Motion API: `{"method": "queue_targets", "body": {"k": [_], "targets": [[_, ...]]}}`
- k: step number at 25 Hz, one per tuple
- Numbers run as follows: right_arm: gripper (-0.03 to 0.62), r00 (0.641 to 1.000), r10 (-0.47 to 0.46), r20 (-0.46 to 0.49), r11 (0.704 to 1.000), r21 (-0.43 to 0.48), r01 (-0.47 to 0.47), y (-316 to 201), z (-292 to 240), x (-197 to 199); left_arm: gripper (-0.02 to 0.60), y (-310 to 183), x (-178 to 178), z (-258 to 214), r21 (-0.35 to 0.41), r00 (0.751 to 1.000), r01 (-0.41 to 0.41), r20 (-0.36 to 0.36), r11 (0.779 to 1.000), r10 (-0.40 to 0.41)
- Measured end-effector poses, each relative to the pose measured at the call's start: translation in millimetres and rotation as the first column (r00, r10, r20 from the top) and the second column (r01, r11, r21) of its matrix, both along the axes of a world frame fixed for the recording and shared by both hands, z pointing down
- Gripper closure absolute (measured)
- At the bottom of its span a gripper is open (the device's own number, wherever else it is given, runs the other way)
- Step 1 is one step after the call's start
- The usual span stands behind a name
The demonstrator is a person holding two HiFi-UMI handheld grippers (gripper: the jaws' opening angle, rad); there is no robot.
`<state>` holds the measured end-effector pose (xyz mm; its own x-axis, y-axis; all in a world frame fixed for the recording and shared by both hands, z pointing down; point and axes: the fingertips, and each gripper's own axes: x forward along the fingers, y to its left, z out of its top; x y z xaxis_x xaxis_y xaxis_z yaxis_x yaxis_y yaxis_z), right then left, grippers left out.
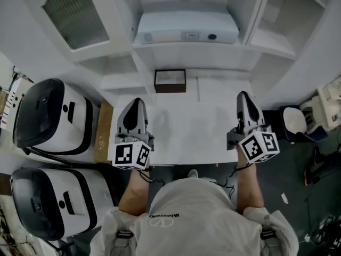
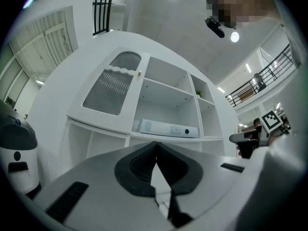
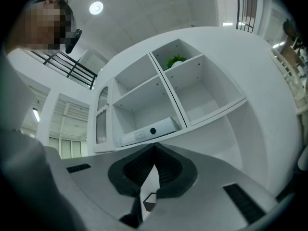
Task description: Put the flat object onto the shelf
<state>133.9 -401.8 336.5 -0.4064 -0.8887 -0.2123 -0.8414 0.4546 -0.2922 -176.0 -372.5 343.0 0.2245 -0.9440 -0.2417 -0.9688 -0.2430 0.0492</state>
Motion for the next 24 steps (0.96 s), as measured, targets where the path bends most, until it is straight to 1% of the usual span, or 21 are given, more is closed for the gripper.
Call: {"method": "queue_targets", "body": {"k": [14, 24], "targets": [[0.585, 1.000, 0.000, -0.006, 1.000, 0.000, 0.000, 3.9, 0.0, -0.5, 0.577, 0.1, 0.5, 3.3, -0.013, 1.000, -0.006, -0.020, 1.000, 0.006], [0.585, 1.000, -0.006, 0.002, 1.000, -0.020, 0.006, 5.9, 1.5, -1.0, 0.577, 1.6, -0.8, 5.4, -0.021, 1.000, -0.004, -0.025, 1.000, 0.003]]}}
